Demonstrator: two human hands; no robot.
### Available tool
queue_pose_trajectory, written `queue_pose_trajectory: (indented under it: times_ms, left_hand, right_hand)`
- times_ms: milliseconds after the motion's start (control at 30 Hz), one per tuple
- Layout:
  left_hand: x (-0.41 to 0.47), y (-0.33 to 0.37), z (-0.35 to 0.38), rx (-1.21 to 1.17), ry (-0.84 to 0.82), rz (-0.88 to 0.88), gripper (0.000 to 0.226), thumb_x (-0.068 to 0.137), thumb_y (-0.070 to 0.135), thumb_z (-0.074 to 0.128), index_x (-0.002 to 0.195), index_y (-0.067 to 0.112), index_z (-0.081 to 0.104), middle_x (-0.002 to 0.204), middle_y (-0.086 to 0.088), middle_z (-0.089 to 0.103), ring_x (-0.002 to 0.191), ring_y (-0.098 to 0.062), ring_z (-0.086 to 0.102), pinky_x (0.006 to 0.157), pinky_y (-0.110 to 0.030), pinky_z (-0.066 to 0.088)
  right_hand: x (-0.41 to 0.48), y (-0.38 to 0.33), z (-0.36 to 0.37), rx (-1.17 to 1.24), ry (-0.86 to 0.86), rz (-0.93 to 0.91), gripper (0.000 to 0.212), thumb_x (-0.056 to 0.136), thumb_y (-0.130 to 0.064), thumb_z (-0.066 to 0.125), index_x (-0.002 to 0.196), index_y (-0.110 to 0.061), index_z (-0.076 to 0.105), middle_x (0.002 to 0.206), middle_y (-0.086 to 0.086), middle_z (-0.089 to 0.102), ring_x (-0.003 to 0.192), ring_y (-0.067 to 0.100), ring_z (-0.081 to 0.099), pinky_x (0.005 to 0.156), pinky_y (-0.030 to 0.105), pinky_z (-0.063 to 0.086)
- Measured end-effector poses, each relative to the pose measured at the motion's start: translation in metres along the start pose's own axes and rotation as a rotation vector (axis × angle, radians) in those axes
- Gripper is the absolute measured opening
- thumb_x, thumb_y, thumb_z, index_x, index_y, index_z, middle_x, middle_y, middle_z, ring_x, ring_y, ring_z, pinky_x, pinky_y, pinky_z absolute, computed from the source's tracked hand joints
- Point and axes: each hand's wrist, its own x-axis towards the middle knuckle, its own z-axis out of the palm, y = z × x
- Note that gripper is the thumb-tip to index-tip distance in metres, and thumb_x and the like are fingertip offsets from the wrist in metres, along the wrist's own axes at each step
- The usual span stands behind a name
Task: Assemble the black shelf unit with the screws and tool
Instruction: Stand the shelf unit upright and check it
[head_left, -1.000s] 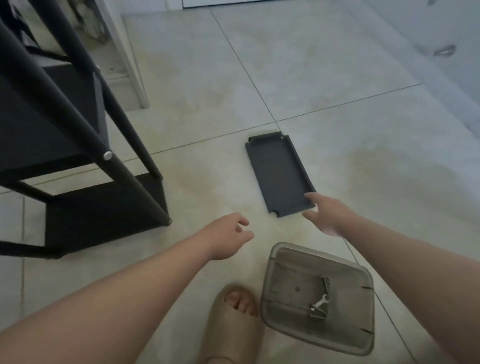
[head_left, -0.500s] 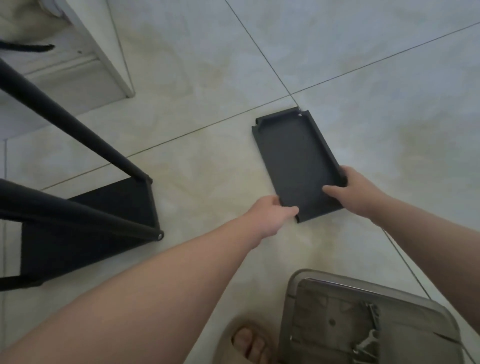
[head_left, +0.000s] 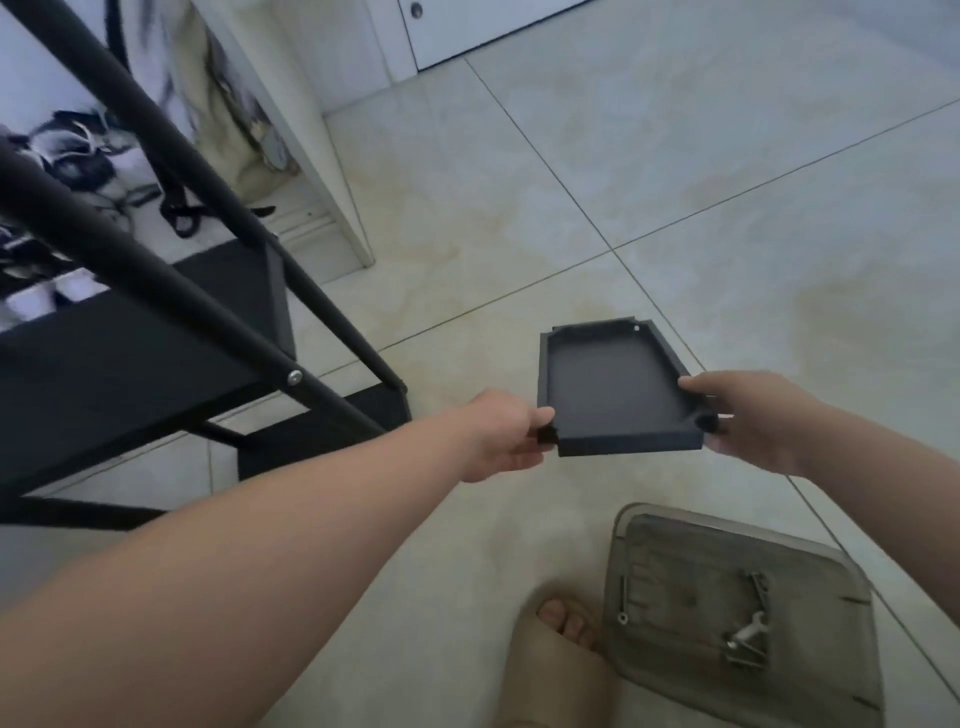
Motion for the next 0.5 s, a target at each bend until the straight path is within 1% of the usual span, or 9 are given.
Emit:
queue_pose_trajectory:
  times_ms: [67, 167, 233, 267, 367, 400, 467, 500]
  left_hand:
    - [-0.046, 0.004, -0.008, 0.043, -0.007, 0.034, 0.012, 0.102, 0.017, 0.057, 0.109, 0.008, 0.058, 0.089, -0.002, 0.065, 0.078, -0.013, 0.064, 0.065, -0.026, 0.051]
    - [-0.118, 0.009, -0.015, 0.065, -0.003, 0.125, 0.013, 0.102, 0.016, 0.056, 0.112, 0.009, 0.058, 0.086, 0.0, 0.065, 0.076, -0.012, 0.065, 0.067, -0.025, 0.053]
    - [-0.169, 0.009, -0.018, 0.101, -0.004, 0.169, 0.012, 0.102, 0.016, 0.056, 0.112, 0.009, 0.059, 0.088, -0.001, 0.066, 0.076, -0.012, 0.066, 0.07, -0.025, 0.054]
    - [-0.195, 0.008, -0.019, 0.125, -0.009, 0.186, 0.012, 0.102, 0.016, 0.056, 0.111, 0.009, 0.059, 0.089, -0.001, 0.067, 0.077, -0.013, 0.066, 0.071, -0.025, 0.054]
    - [-0.268, 0.0, -0.024, 0.207, -0.004, 0.251, 0.01, 0.103, 0.018, 0.055, 0.105, 0.009, 0.059, 0.09, -0.002, 0.066, 0.076, -0.013, 0.067, 0.076, -0.028, 0.054]
    - [-0.291, -0.003, -0.027, 0.235, 0.002, 0.28, 0.011, 0.103, 0.02, 0.054, 0.101, 0.01, 0.06, 0.088, -0.001, 0.066, 0.076, -0.013, 0.068, 0.08, -0.031, 0.055]
    - [-0.335, -0.008, -0.035, 0.292, 0.026, 0.346, 0.015, 0.103, 0.022, 0.054, 0.097, 0.011, 0.062, 0.085, -0.001, 0.067, 0.074, -0.012, 0.069, 0.087, -0.034, 0.056]
    - [-0.356, -0.011, -0.04, 0.31, 0.05, 0.379, 0.016, 0.103, 0.024, 0.054, 0.098, 0.012, 0.063, 0.085, -0.001, 0.068, 0.073, -0.011, 0.07, 0.087, -0.034, 0.056]
  right_hand:
    - [-0.039, -0.009, 0.006, 0.024, -0.059, -0.021, 0.012, 0.095, -0.023, 0.066, 0.098, -0.012, 0.063, 0.099, 0.01, 0.059, 0.079, 0.025, 0.057, 0.067, 0.033, 0.047]
    - [-0.105, -0.024, 0.013, 0.076, -0.114, -0.094, 0.02, 0.096, -0.028, 0.064, 0.109, -0.013, 0.063, 0.109, 0.009, 0.06, 0.096, 0.028, 0.06, 0.083, 0.041, 0.05]
    - [-0.154, -0.032, 0.014, 0.088, -0.132, -0.148, 0.016, 0.097, -0.026, 0.061, 0.106, -0.012, 0.064, 0.105, 0.009, 0.061, 0.094, 0.028, 0.062, 0.094, 0.047, 0.051]
    - [-0.179, -0.035, 0.015, 0.079, -0.143, -0.171, 0.015, 0.098, -0.025, 0.06, 0.103, -0.012, 0.064, 0.102, 0.009, 0.061, 0.089, 0.028, 0.062, 0.096, 0.048, 0.051]
    - [-0.255, -0.047, 0.016, 0.047, -0.193, -0.246, 0.015, 0.098, -0.023, 0.057, 0.102, -0.011, 0.065, 0.097, 0.009, 0.065, 0.083, 0.028, 0.064, 0.09, 0.045, 0.053]
    - [-0.279, -0.052, 0.018, 0.04, -0.206, -0.271, 0.015, 0.099, -0.022, 0.057, 0.102, -0.01, 0.065, 0.095, 0.009, 0.067, 0.085, 0.028, 0.064, 0.092, 0.045, 0.053]
    - [-0.326, -0.061, 0.024, 0.024, -0.223, -0.315, 0.015, 0.099, -0.022, 0.057, 0.103, -0.01, 0.064, 0.094, 0.009, 0.066, 0.094, 0.029, 0.059, 0.099, 0.046, 0.046]
    - [-0.347, -0.066, 0.029, 0.021, -0.234, -0.337, 0.016, 0.099, -0.022, 0.057, 0.106, -0.01, 0.063, 0.098, 0.01, 0.064, 0.097, 0.029, 0.055, 0.098, 0.045, 0.044]
